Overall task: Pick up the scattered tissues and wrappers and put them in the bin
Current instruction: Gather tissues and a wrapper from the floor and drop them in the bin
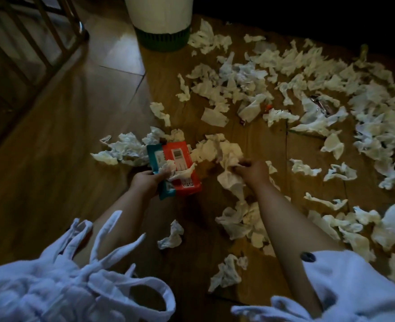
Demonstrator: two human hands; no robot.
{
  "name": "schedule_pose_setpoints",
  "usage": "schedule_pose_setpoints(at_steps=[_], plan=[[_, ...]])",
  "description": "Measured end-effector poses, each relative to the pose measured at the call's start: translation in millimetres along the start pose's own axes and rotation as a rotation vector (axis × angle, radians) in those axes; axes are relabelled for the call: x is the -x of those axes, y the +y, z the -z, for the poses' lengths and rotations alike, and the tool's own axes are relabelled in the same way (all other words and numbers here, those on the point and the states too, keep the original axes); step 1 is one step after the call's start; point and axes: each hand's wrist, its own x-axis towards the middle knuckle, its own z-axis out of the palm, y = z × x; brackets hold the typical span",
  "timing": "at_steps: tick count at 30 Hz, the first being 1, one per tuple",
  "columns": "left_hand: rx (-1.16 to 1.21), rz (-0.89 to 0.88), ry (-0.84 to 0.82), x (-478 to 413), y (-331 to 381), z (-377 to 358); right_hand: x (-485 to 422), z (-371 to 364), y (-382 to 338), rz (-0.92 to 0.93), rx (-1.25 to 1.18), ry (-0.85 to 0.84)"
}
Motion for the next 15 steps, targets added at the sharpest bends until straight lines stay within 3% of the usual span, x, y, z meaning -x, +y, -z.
schedule_pose_setpoints(at_steps=[2,6,15], plan=[[0.001,0.01,-0.014,13,27,-6,9,17,-18,-0.065,-0.181,-0.047],[-0.008,0.003,-0.055,59,90,-9,45,52,-68,-0.131,-0.322,-0.029],[0.018,0.061,-0.093,189,210,31,137,126,-219,-0.223,-0.478,0.001]])
